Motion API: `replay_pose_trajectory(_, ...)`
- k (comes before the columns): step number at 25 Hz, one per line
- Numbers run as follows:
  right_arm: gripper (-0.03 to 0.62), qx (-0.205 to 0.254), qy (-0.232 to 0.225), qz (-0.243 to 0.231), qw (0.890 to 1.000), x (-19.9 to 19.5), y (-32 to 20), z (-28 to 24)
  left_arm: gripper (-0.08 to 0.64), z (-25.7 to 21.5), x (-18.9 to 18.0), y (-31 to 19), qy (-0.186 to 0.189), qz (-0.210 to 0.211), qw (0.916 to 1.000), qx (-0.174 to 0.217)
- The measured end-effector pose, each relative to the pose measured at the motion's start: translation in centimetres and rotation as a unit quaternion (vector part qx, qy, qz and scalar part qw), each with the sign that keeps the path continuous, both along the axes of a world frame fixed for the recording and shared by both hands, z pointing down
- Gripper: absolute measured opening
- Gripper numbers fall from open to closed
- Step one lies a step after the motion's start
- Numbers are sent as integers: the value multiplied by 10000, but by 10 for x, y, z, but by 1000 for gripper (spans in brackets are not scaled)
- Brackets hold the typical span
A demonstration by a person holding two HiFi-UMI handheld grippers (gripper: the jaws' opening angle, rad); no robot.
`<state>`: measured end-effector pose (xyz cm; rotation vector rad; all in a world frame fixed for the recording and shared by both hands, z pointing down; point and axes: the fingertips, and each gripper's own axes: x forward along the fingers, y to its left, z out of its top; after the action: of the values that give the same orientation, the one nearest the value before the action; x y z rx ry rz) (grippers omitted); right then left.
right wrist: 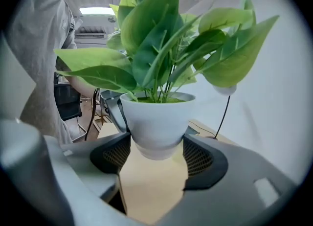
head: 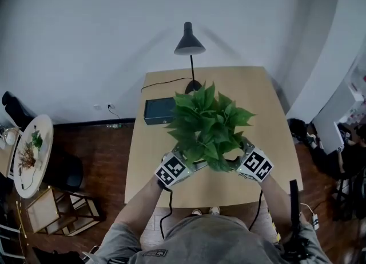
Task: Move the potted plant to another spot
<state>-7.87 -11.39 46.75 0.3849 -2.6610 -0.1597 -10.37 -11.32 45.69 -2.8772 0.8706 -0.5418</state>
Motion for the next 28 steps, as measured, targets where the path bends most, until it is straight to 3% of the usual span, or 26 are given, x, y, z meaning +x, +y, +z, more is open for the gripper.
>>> replay_pose_trajectory(12, 342, -142, 16, 805, 9966, 22, 14, -1, 353, -1, 22, 10, 293, 857, 9957, -197)
replay_pose_trajectory(23, 342, 44, -71, 994, 9950, 23, 7, 2, 353, 3, 22, 3, 312, 1075, 9936, -147)
replay_pose_trajectory(25, 342, 58, -89, 948, 9954, 44, -5, 2, 353, 3, 44, -8, 309, 1034, 9941, -144)
replay_pose_trajectory(28, 341, 31, -130, 816, 9966, 111, -38, -6, 353, -5, 110, -40, 303, 907, 9953, -157)
